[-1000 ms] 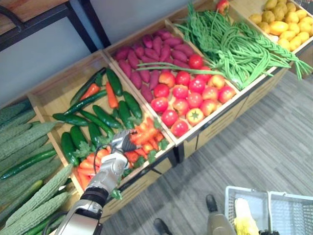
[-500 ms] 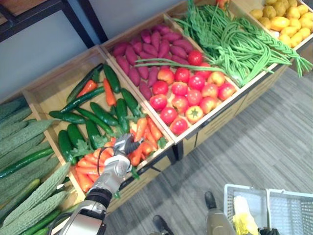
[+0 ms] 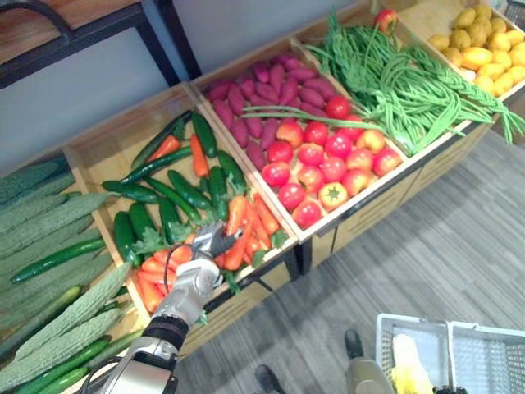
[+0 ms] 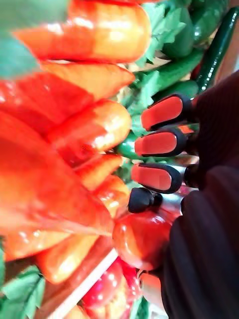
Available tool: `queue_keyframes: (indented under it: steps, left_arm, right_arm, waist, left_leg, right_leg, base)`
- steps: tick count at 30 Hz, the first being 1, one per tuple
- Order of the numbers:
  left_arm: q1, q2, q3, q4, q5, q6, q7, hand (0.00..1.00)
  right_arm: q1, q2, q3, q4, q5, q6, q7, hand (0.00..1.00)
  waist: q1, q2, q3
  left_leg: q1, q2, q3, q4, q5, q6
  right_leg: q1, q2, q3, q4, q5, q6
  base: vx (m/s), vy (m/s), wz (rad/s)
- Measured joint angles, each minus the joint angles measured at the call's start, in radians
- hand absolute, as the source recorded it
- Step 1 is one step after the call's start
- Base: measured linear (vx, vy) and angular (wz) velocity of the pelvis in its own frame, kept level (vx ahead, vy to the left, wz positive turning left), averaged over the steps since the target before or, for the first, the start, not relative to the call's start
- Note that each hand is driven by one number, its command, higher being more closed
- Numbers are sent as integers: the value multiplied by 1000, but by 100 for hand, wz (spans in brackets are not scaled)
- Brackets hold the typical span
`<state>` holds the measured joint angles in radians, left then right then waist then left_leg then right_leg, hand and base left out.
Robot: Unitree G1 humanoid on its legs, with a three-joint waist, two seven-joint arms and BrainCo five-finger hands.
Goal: Pick vegetable in the basket
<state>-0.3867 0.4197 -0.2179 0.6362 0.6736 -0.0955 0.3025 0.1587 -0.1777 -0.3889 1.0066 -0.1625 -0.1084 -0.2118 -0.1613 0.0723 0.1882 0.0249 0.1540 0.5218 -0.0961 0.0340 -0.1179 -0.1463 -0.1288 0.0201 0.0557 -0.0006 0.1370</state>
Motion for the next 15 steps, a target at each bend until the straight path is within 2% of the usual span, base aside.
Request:
queue_keyframes:
  steps: [11, 15]
  left_arm:
    - [63, 21, 71, -208, -3, -4, 7, 100]
    - [80, 50, 68, -299, -4, -28, 7, 100]
  right_arm:
    - [-1, -3, -87, -24, -34, 15, -1, 100]
    - [-2, -24, -108, -72, -76, 21, 5, 100]
  waist:
    - [9, -18, -63]
    - [11, -32, -80]
  left_leg:
    - [18, -3, -21, 0, 10, 6]
    - [31, -6, -14, 0, 11, 6]
  right_leg:
    - [29, -5, -15, -1, 0, 0]
    - [33, -7, -9, 0, 0, 0]
  base:
    - [-5, -6, 4]
    - [-8, 0, -5]
